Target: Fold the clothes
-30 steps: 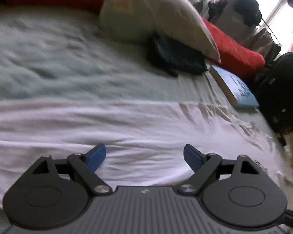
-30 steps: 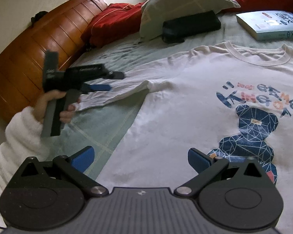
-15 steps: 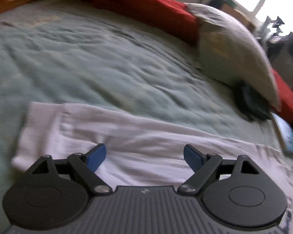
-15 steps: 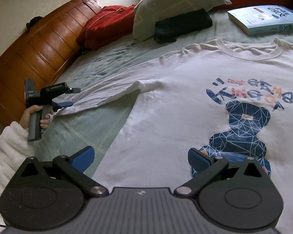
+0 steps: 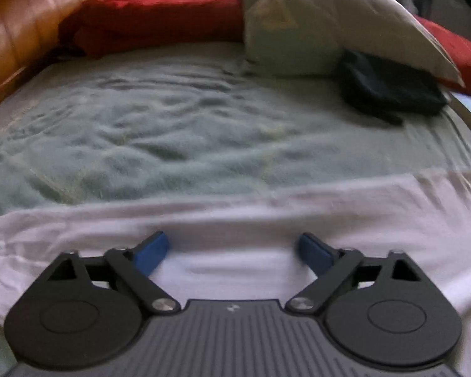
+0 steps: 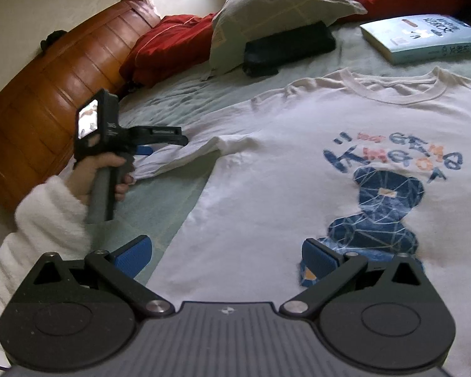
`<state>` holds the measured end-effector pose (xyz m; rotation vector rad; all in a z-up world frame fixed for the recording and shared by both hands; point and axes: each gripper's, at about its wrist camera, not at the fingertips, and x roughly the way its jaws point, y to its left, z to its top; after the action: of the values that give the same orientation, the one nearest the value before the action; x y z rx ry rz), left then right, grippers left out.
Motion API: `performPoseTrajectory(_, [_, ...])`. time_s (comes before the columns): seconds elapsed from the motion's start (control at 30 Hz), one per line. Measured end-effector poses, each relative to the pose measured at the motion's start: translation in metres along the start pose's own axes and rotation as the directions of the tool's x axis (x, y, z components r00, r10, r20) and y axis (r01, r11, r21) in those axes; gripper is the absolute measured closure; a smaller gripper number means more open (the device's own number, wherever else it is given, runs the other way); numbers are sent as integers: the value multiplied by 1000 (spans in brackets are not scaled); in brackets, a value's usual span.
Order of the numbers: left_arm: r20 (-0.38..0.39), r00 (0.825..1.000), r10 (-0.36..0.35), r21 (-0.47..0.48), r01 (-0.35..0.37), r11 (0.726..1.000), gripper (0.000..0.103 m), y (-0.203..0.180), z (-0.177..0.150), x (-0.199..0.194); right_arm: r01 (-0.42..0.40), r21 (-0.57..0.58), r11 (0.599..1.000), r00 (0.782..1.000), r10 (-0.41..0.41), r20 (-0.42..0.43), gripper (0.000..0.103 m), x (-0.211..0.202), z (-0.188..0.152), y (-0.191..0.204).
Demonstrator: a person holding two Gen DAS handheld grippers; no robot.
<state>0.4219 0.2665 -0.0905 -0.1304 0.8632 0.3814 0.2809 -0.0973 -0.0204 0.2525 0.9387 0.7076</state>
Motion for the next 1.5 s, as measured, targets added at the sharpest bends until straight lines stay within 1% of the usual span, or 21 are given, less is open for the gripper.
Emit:
performPoseTrajectory(0.07, [-10,1000,2,-43,-2,999,3,8,8,7,-1,11,1000,1000,1,9,0,-2,0,-5])
performPoseTrajectory(0.13, [-19,1000,21,-64,-22,998,3,13,16,13,-3,26,1000,1000,2,17,0,-3,0,-10])
performPoseTrajectory(0.27, [-21,999,28,-84,-30,996,7,17,21,-1,-2,49,999,1000,1,23,0,-6,-2,-16])
performPoseTrajectory(0.33, [-1,1000,-25,-57,25,998,7,11,16,-18,-7,47,999,1000,6,28,0,-8,-2,-15])
performPoseTrajectory(0.4, [11,996,-86,8,85,996,6,-4,9,-31,-12,46,999,999,11,35,0,-9,-3,-14])
performPoseTrajectory(0.5, [17,985,-172,126,169,978,6,-29,-3,-40,-11,41,999,1000,10,29,0,-8,-3,-10])
performPoseTrajectory(0.53, [13,982,-190,150,186,971,6,-34,-7,-38,-10,37,999,1000,9,24,0,-7,-3,-8])
performPoseTrajectory(0.6, [7,978,-210,164,206,965,6,-36,-17,-32,3,24,1000,1000,-3,21,0,-7,-3,-5])
performPoseTrajectory(0.67, [13,974,-225,157,220,963,5,-30,-26,-28,18,16,1000,1000,-19,21,0,-9,-3,-4])
performPoseTrajectory(0.83, [48,969,-241,220,225,949,5,-9,-36,-54,29,29,999,999,-30,25,0,-11,-2,-7])
performPoseTrajectory(0.87, [66,968,-241,226,221,949,5,-2,-36,-59,31,31,999,999,-32,25,0,-11,-2,-6])
performPoseTrajectory(0.93, [99,970,-224,189,203,961,5,23,-33,-63,30,34,999,999,-31,24,0,-11,-2,-5])
performPoseTrajectory(1.0, [89,976,-199,98,190,977,5,56,-31,-57,30,28,999,999,-30,21,0,-12,-3,-1])
performPoseTrajectory(1.07, [62,984,-165,30,163,986,5,83,-36,-48,31,16,999,999,-31,18,0,-12,-3,3])
performPoseTrajectory(1.1, [52,987,-152,20,151,988,5,95,-42,-45,32,11,999,999,-32,17,0,-12,-3,5])
performPoseTrajectory(1.17, [79,985,-157,45,153,987,5,110,-55,-49,38,7,999,999,-38,16,0,-13,-4,8])
performPoseTrajectory(1.3, [107,972,-208,93,199,976,6,91,-57,-73,50,3,999,999,-50,17,0,-15,-5,12])
performPoseTrajectory(1.43, [130,956,-265,142,246,959,4,67,-56,-99,55,-3,998,998,-55,17,0,-18,-7,17])
performPoseTrajectory(1.5, [139,932,-334,205,302,931,4,36,-56,-108,55,-11,998,998,-55,16,0,-19,-8,20])
